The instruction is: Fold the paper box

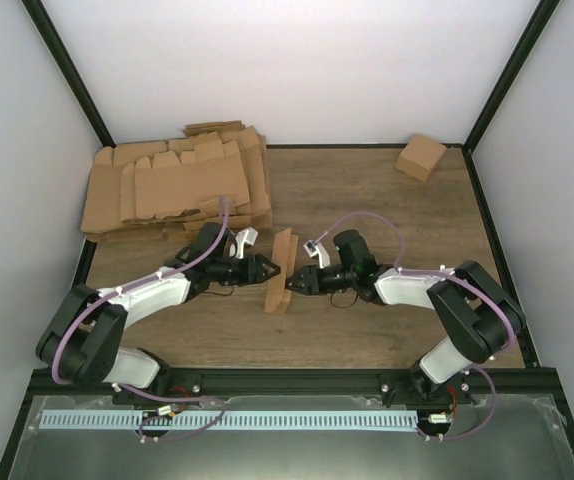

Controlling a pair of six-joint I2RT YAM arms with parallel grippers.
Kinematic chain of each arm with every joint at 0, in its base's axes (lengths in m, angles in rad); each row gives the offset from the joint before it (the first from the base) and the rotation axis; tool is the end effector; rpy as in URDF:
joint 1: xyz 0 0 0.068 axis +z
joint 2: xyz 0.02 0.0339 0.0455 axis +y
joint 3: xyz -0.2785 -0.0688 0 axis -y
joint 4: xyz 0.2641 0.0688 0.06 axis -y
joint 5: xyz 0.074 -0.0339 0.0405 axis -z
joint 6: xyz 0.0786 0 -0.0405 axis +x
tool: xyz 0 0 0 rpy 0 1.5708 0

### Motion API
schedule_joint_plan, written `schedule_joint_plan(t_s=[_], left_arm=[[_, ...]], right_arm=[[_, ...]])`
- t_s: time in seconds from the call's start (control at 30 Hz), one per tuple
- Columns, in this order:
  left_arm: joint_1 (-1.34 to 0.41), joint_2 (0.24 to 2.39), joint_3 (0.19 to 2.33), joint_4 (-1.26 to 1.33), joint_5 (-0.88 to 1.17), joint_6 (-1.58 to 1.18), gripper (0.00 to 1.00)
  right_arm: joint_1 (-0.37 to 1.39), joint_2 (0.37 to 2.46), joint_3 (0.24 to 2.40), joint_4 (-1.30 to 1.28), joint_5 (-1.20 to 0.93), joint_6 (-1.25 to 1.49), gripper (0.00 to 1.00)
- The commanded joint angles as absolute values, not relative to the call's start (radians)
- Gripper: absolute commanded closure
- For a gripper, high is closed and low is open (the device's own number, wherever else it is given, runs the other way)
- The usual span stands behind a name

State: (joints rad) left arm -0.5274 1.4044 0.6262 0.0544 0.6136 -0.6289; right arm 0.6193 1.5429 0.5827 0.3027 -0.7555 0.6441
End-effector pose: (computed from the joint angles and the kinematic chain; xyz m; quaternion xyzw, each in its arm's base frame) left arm 0.2431 -0.1940 0.1539 0.0799 0.8743 -0.4447 0.1776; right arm 0.2266 0.2277 0.1297 -0.1523 0.8362 0.5092 0.1353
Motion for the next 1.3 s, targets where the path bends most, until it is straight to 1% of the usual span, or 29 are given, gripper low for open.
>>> schedule_joint_plan(t_s=[0.0, 0.17, 0.37, 0.5, 0.6, 0.73, 0.83, 1.07, 1.2, 1.27], left_arm=[[-0.531, 1.405, 0.631, 0.054, 0.612, -0.625, 0.43], [-0.532, 1.395, 0.647, 0.019, 0.608, -0.601, 0.39], [-0.532, 1.397, 0.661, -0.011, 0.594, -0.583, 0.37], [-0.531, 1.383, 0.669, -0.015, 0.602, -0.583, 0.23], [-0.532, 1.362, 0.673, -0.008, 0.614, -0.585, 0.17], [-0.532, 1.351, 0.674, 0.004, 0.648, -0.606, 0.11], [-0.532, 1.328, 0.688, -0.035, 0.619, -0.599, 0.01], [-0.541, 1.284, 0.741, -0.186, 0.53, -0.541, 0.0], [-0.574, 1.272, 0.779, -0.249, 0.476, -0.513, 0.0], [-0.601, 1.274, 0.812, -0.296, 0.418, -0.495, 0.0]], right_arm=[[0.637, 1.598, 0.624, 0.236, -0.716, 0.613, 0.6], [0.638, 1.608, 0.622, 0.232, -0.717, 0.609, 0.6], [0.64, 1.545, 0.609, 0.26, -0.731, 0.606, 0.6], [0.639, 1.492, 0.599, 0.262, -0.738, 0.603, 0.59], [0.64, 1.468, 0.596, 0.249, -0.738, 0.604, 0.6], [0.661, 1.461, 0.596, 0.23, -0.719, 0.601, 0.6], [0.674, 1.459, 0.593, 0.231, -0.714, 0.604, 0.6], [0.675, 1.411, 0.595, 0.195, -0.669, 0.579, 0.58], [0.675, 1.376, 0.601, 0.153, -0.614, 0.558, 0.56], [0.674, 1.355, 0.601, 0.133, -0.579, 0.548, 0.55]])
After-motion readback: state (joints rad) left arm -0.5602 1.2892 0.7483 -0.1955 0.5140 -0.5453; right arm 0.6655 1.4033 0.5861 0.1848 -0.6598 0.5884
